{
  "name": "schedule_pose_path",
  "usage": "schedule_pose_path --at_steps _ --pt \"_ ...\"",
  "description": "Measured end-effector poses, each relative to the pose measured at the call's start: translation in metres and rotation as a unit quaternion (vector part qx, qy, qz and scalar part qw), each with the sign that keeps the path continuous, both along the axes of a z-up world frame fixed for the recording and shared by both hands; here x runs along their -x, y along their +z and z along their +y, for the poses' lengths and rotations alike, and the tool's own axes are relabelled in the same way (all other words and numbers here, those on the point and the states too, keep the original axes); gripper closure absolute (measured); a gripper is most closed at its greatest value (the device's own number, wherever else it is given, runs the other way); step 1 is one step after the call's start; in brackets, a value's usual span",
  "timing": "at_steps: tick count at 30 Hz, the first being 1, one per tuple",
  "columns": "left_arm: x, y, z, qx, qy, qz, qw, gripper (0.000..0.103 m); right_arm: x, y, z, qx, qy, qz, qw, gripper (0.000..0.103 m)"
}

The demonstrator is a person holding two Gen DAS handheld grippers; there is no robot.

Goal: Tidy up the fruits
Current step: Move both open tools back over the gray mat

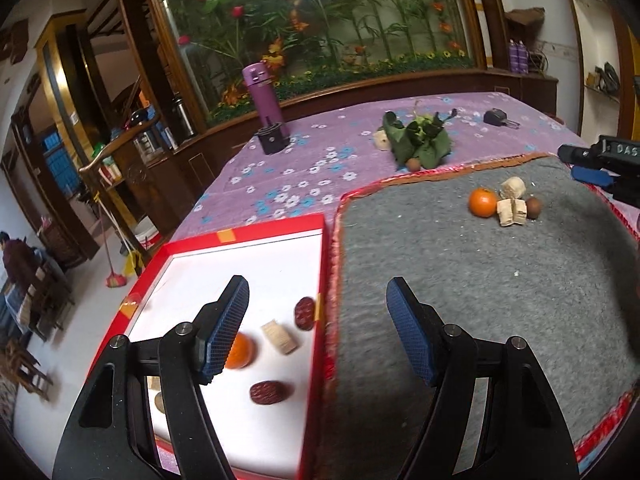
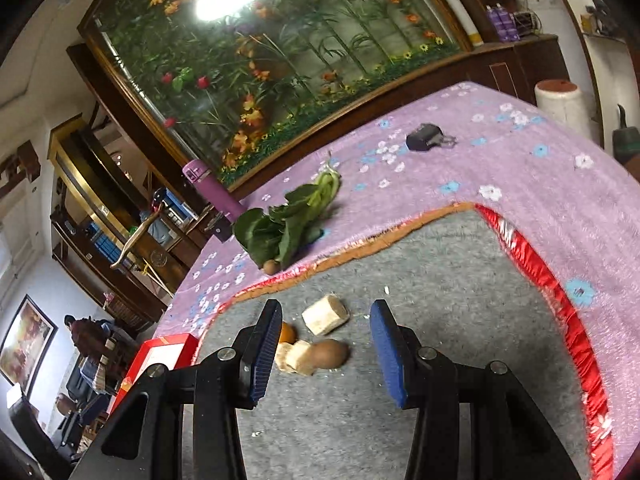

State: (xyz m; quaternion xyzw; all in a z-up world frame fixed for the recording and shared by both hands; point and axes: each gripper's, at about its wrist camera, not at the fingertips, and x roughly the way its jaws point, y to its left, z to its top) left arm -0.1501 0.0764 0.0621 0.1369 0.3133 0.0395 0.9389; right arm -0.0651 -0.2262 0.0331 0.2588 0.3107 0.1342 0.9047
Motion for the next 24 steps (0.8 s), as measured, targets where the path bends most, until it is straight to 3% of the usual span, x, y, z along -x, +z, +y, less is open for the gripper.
schedule_pose_path --at_steps 24 --pt "-0.018 -0.003 -0.028 -0.014 -0.009 0.014 0.9998 0.031 0.001 -0.003 0.0 -0.013 0.016 0.007 1.0 0.058"
